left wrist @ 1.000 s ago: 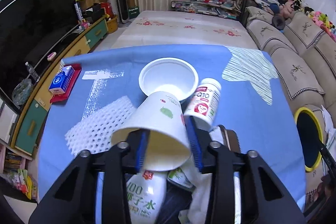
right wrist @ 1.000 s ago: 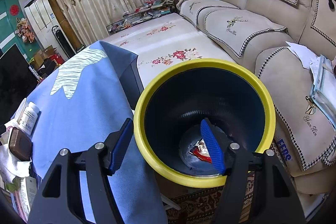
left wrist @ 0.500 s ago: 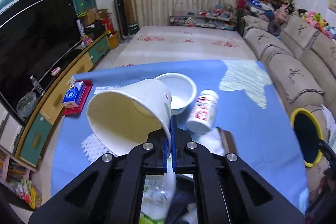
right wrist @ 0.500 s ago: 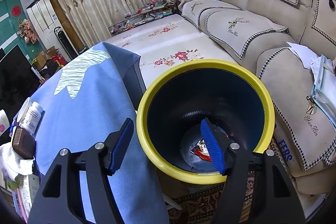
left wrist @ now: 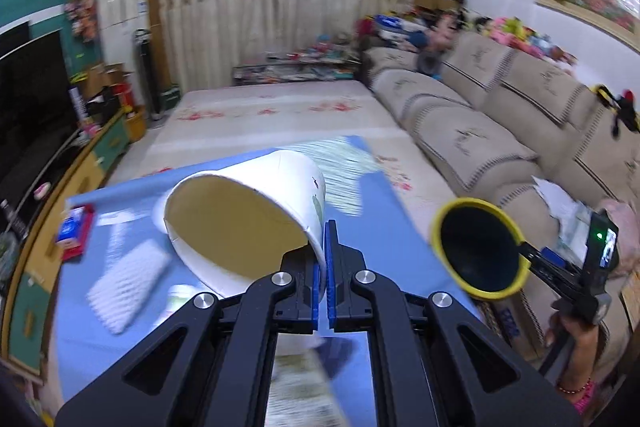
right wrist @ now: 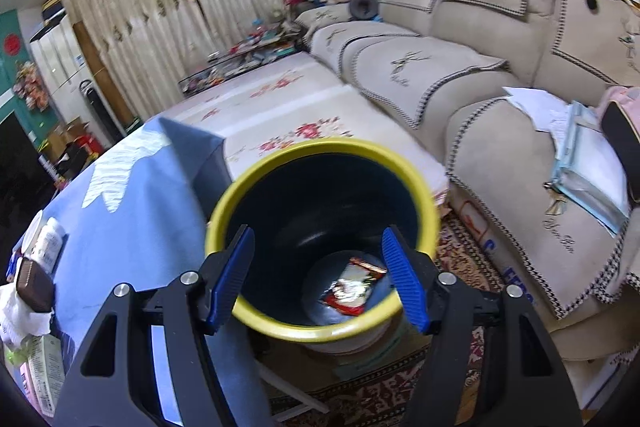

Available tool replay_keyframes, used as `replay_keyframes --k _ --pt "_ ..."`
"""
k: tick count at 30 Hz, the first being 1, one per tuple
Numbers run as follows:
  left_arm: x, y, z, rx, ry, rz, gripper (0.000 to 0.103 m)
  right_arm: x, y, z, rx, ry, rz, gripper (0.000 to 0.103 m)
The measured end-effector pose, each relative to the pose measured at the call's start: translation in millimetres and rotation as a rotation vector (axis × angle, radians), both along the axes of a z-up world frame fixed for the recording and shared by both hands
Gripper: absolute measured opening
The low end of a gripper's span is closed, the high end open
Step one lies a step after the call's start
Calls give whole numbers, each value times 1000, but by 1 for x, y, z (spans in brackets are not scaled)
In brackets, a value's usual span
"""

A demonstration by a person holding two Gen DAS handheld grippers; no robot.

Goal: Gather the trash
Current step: 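Carry the paper cup with the left gripper to the bin and drop it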

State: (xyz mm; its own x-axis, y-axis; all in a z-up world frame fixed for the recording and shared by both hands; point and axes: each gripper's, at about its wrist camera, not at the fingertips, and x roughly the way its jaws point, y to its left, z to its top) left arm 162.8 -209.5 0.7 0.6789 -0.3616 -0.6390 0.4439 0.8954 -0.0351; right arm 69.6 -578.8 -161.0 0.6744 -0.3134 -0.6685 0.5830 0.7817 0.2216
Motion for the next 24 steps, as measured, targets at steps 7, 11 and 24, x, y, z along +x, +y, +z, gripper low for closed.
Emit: replay_keyframes --k 7,11,24 --pt "-7 -108 -28 38 112 -193 3 -32 -29 -4 3 -16 -83 63" --pt "-12 -168 -50 89 128 -246 3 -49 -46 -10 9 -17 -130 64" --pt "-10 -311 -125 188 199 -331 3 -64 -66 -25 22 0 -171 65"
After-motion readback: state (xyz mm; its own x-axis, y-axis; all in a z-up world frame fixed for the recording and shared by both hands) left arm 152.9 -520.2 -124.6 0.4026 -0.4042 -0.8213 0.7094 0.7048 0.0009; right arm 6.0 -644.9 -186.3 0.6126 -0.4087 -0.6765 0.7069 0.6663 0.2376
